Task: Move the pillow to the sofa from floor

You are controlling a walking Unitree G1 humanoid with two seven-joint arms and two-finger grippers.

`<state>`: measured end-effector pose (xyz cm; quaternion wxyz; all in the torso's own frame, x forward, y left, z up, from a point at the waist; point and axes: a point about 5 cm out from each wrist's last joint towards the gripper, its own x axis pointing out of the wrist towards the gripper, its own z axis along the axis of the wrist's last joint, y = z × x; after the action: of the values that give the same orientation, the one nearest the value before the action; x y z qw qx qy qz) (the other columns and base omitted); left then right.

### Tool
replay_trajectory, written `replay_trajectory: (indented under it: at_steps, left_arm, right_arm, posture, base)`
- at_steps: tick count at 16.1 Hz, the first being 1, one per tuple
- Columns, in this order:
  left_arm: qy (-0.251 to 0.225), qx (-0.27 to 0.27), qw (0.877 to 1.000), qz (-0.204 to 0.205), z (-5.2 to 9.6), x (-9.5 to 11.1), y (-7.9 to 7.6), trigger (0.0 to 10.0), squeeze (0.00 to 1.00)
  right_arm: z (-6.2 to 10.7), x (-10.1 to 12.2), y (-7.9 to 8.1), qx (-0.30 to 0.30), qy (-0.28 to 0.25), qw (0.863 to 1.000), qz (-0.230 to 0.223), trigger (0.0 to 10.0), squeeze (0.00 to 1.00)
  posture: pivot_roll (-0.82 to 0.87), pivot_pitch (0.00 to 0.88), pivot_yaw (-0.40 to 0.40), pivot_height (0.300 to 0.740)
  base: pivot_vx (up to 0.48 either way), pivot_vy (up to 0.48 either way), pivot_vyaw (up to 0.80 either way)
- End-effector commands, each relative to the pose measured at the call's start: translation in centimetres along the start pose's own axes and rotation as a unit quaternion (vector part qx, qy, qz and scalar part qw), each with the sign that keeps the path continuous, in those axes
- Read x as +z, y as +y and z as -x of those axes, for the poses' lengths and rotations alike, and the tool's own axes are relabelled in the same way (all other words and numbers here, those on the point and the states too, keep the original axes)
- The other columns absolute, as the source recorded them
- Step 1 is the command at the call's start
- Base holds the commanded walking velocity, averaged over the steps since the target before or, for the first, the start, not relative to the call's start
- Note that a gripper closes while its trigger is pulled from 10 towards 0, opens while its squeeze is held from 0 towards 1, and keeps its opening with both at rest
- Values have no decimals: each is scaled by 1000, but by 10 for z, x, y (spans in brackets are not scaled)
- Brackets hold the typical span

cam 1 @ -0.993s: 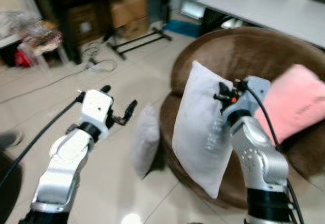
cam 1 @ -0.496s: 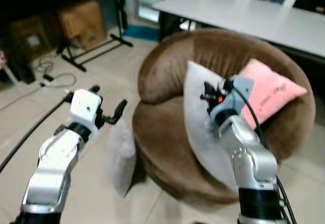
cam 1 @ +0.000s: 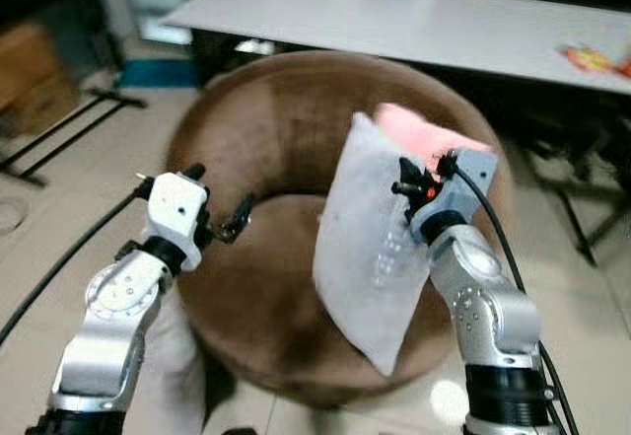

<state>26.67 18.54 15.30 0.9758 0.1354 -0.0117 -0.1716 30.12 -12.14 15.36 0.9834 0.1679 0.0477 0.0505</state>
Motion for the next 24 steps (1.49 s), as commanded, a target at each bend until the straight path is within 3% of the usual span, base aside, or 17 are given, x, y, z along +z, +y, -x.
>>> replay_trajectory:
  at_steps: [1,5,8,9,18,21,22,24]
  left_arm:
    - [-9,-12,1000,3,-3,4,-6,10000,0]
    - [-9,-12,1000,3,-3,4,-6,10000,0]
    - [17,-62,998,-16,3,-1,-7,10000,0]
    - [23,-64,997,-22,7,-3,-3,10000,0]
    - [23,-61,998,-25,8,-4,-5,10000,0]
    - [24,-60,998,-26,8,-4,-4,10000,0]
    - [26,-63,997,-25,9,-5,-5,10000,0]
    - [36,-93,995,-19,12,-7,-8,10000,0]
  right_arm:
    - [1,14,-6,-10,-31,999,6,10000,0]
    - [1,14,-6,-10,-31,999,6,10000,0]
    - [-3,17,26,121,1,991,58,10000,0]
    - [-3,20,28,140,2,988,60,10000,0]
    - [3,10,23,148,23,987,61,10000,0]
    - [6,6,26,175,36,983,45,10000,0]
    - [13,4,39,249,59,967,18,10000,0]
    - [20,6,54,317,72,946,1,10000,0]
  posture:
    - [-23,0,-12,740]
    - [-23,0,-12,740]
    - [-11,0,-11,740]
    - [-5,0,-17,740]
    - [-5,0,-18,740]
    - [-3,0,-18,740]
    - [-3,0,-18,740]
    - [-3,0,-17,740]
  base:
    - [296,0,-800]
    - [296,0,-800]
    - [0,0,0]
    - [0,0,0]
    - [0,0,0]
    - [0,0,0]
    - [0,0,0]
    - [0,0,0]
